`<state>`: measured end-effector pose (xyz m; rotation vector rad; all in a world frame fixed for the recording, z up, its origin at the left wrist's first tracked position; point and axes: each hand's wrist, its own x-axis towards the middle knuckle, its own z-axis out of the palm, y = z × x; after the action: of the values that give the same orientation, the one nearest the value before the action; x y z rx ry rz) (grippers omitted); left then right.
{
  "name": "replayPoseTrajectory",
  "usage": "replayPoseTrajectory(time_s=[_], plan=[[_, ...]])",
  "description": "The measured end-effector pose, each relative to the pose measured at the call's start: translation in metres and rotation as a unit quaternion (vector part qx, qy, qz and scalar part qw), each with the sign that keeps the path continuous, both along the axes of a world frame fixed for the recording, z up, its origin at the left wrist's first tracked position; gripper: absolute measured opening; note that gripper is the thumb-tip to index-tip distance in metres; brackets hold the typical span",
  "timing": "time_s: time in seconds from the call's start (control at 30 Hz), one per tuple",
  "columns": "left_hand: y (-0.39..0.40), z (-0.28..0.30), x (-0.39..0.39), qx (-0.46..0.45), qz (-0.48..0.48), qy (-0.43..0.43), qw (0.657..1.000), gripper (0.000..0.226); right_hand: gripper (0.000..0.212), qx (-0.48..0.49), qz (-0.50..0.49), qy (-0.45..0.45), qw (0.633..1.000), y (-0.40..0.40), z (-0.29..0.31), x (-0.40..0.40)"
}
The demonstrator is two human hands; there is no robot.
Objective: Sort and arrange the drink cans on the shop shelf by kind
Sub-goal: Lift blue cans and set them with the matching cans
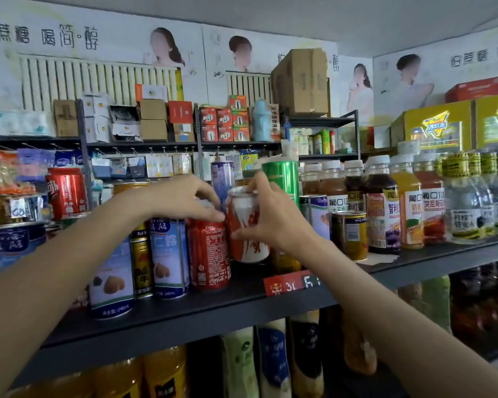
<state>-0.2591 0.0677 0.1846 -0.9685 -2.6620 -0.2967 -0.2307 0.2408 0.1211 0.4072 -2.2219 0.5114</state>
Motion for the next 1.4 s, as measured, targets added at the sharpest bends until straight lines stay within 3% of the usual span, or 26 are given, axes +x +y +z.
replayPoseTrajectory(time_s=[0.07, 0.33, 0.47, 0.63, 0.77, 0.87, 0.97, 1.07, 1.13, 1.2, 1.3, 1.4], plan=[[-0.001, -0.009, -0.007, -0.045, -0.002, 0.018, 0.999, 0.028, 0.071, 0.011, -0.012, -0.003, 1.000, -0.001, -0.010, -0.002], [0.003, -0.010, -0.018, -0.052, -0.006, 0.036, 0.998, 0.023, 0.074, 0.089, -0.054, -0.001, 0.995, -0.004, -0.027, 0.002], [0.003, -0.009, -0.019, -0.055, -0.005, 0.036, 0.998, 0.024, 0.075, 0.213, -0.142, 0.029, 0.966, -0.005, -0.021, 0.004], [0.003, -0.009, -0.018, -0.048, -0.012, 0.021, 0.999, 0.022, 0.061, 0.318, -0.185, -0.017, 0.930, 0.000, -0.006, 0.002], [-0.001, -0.006, -0.018, -0.034, -0.026, -0.005, 0.999, 0.015, 0.052, 0.339, -0.210, -0.012, 0.917, -0.007, -0.004, -0.009], [-0.004, -0.006, -0.021, -0.001, -0.023, 0.026, 0.999, 0.018, 0.038, 0.350, -0.221, -0.015, 0.910, -0.016, -0.002, -0.019], [-0.008, -0.004, -0.026, 0.016, 0.003, 0.092, 0.996, 0.021, 0.026, 0.265, -0.168, -0.016, 0.950, -0.016, 0.023, -0.025], [-0.008, 0.003, -0.026, 0.004, 0.033, 0.189, 0.981, 0.021, 0.050, 0.125, -0.092, -0.014, 0.988, -0.019, 0.059, -0.051], [-0.006, 0.009, -0.026, -0.001, 0.037, 0.257, 0.966, 0.021, 0.067, 0.071, -0.076, -0.047, 0.993, -0.026, 0.075, -0.081], [-0.005, 0.016, -0.028, -0.002, 0.044, 0.293, 0.955, 0.021, 0.071, 0.044, -0.107, -0.076, 0.990, -0.031, 0.086, -0.116], [-0.010, 0.020, -0.035, -0.011, 0.062, 0.300, 0.952, 0.021, 0.063, 0.024, -0.148, -0.114, 0.982, -0.032, 0.090, -0.161], [-0.016, 0.017, -0.040, -0.010, 0.077, 0.284, 0.956, 0.022, 0.049, -0.057, -0.127, -0.121, 0.983, -0.031, 0.086, -0.173]])
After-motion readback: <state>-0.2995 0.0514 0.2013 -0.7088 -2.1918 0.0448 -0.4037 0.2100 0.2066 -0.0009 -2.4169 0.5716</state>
